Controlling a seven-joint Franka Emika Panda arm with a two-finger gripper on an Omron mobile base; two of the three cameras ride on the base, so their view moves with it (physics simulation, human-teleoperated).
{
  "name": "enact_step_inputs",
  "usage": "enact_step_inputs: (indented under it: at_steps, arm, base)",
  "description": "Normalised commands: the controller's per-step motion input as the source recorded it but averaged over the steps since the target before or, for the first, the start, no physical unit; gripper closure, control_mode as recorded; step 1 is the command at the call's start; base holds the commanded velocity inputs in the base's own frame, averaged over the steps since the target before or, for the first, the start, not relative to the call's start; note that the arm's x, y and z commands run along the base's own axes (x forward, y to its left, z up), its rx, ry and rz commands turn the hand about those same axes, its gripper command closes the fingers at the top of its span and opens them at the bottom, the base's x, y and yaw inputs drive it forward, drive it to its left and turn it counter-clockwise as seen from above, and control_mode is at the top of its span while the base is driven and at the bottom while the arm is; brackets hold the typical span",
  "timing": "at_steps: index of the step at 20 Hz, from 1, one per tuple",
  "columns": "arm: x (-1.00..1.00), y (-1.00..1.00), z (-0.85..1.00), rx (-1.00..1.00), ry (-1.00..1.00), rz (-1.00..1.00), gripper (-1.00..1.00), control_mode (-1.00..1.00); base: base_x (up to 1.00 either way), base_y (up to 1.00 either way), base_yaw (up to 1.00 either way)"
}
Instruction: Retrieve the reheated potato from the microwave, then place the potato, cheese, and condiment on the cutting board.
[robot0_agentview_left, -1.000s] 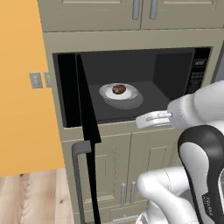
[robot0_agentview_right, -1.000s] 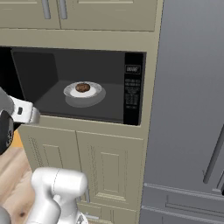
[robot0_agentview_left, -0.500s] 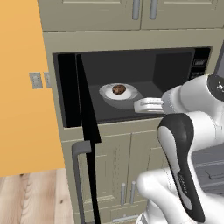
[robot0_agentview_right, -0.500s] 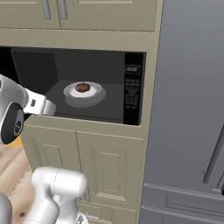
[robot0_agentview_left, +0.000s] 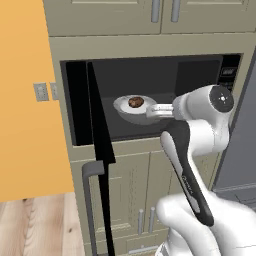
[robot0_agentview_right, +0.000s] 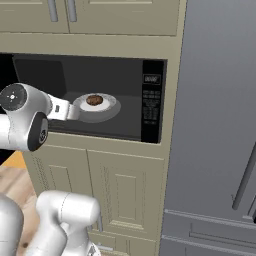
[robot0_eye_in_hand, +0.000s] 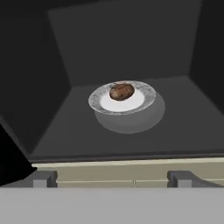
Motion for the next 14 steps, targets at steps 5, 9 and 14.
enact_step_inputs:
  at_steps: [5, 9, 14]
  arm:
    - [0.77, 0.04, -0.01, -0.05, 0.02, -0.11, -1.0, -1.0]
    - [0.65, 0.0, 0.01, 0.0, 0.02, -0.13, -1.0, -1.0]
    - [0.47, 0.04, -0.05, 0.0, 0.0, -0.09, -1.0, -1.0]
  base:
    - [0.0, 0.0, 0.0]
    - [0.0, 0.0, 0.0]
    - [0.0, 0.0, 0.0]
